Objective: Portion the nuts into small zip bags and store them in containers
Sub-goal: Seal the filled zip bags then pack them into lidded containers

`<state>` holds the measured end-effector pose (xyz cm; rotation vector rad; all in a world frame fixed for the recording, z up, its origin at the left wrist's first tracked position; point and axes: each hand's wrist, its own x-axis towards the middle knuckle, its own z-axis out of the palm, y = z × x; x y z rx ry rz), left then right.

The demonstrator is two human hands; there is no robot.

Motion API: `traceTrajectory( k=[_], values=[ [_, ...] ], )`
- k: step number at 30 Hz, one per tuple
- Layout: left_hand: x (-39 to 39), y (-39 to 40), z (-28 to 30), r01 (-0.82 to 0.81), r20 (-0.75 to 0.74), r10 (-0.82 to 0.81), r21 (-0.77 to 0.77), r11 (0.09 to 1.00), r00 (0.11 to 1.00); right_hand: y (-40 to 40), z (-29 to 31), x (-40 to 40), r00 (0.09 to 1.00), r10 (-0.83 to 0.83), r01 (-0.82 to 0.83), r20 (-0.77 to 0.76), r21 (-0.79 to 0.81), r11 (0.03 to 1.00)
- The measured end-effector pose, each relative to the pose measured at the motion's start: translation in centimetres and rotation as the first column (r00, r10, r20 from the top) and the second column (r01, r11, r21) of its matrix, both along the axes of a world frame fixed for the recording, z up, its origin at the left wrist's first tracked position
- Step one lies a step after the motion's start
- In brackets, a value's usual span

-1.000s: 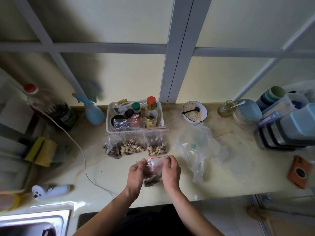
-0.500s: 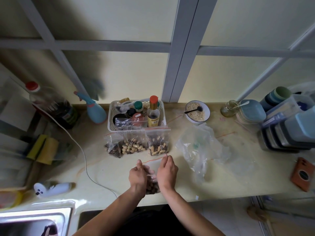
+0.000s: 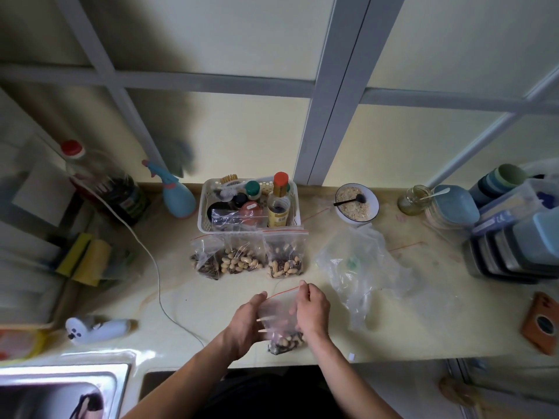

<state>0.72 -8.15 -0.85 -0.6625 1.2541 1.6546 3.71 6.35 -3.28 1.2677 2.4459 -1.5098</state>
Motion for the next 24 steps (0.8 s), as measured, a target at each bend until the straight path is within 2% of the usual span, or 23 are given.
traceTrajectory(
  k=[4, 6, 14, 20, 24],
  values=[
    [0.0, -0.6, 0.5, 0.096, -0.140, -0.103, -0.055, 0.994, 0.985, 0.1, 0.7, 0.5, 0.979, 0.204, -0.204, -0.020, -0.008, 0.979],
    [0.3, -0.5, 0.8, 0.136, -0.189, -0.153, -0.099, 0.986, 0.970, 0.0, 0.6, 0.7, 0.967, 0.255, -0.255, -0.024, -0.021, 0.967],
    [0.3, -0.3, 0.0, 0.055, -0.232, -0.096, -0.175, 0.983, 0.968, -0.3, 1.5, 1.2, 0.969, 0.226, -0.241, -0.102, -0.174, 0.955],
    [-0.2, -0.7, 0.2, 0.185, -0.281, -0.236, -0.196, 0.963, 0.930, -0.2, 1.2, 1.5, 0.939, 0.313, -0.322, -0.140, -0.044, 0.946],
    [-0.6, -0.7, 0.3, 0.162, -0.322, -0.217, -0.189, 0.969, 0.922, -0.2, 0.8, 1.7, 0.902, 0.398, -0.393, -0.165, 0.065, 0.917]
  ],
)
